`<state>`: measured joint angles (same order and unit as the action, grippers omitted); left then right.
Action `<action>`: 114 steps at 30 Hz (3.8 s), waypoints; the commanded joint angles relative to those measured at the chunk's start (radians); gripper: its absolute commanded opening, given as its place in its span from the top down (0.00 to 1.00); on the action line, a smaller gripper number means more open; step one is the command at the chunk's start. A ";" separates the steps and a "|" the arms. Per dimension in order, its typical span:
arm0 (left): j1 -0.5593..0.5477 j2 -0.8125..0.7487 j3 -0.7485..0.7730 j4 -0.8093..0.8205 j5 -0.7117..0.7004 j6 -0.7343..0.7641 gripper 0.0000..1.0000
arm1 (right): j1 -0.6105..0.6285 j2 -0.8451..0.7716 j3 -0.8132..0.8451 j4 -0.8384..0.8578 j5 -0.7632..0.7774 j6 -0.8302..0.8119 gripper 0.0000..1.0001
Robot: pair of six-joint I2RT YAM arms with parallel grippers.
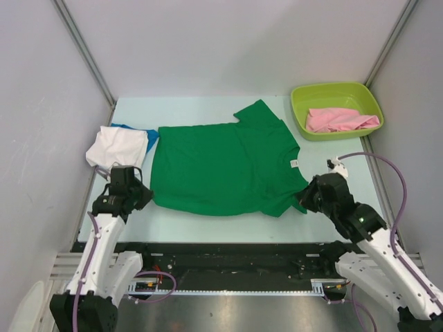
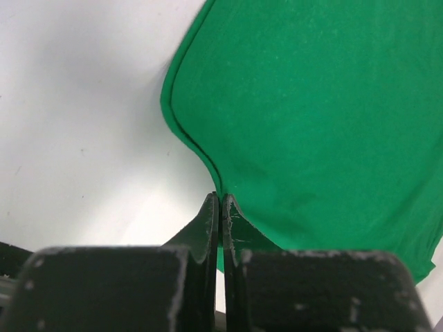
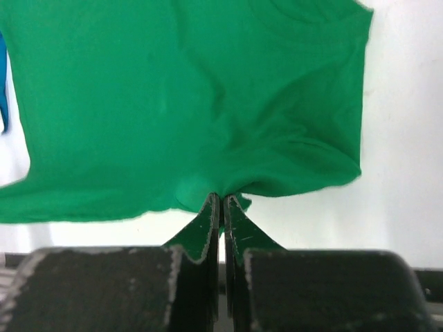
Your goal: Fold and stack the t-shirts
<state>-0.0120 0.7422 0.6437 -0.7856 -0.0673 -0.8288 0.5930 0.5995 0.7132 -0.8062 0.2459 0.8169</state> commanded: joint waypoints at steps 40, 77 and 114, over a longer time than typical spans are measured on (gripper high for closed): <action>0.072 0.522 0.205 0.325 0.052 0.013 0.99 | -0.414 0.565 0.206 0.530 -0.534 -0.283 1.00; 0.089 0.629 0.166 0.394 0.041 -0.007 0.91 | -0.371 1.052 0.500 0.667 -0.600 -0.286 1.00; 0.069 0.364 0.085 0.387 0.060 -0.035 0.20 | -0.216 1.060 0.598 0.566 -0.178 -0.395 0.00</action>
<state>0.0864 1.2785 0.8028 -0.3599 -0.0185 -0.8814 0.2951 1.7832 1.3174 -0.1825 -0.0429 0.4755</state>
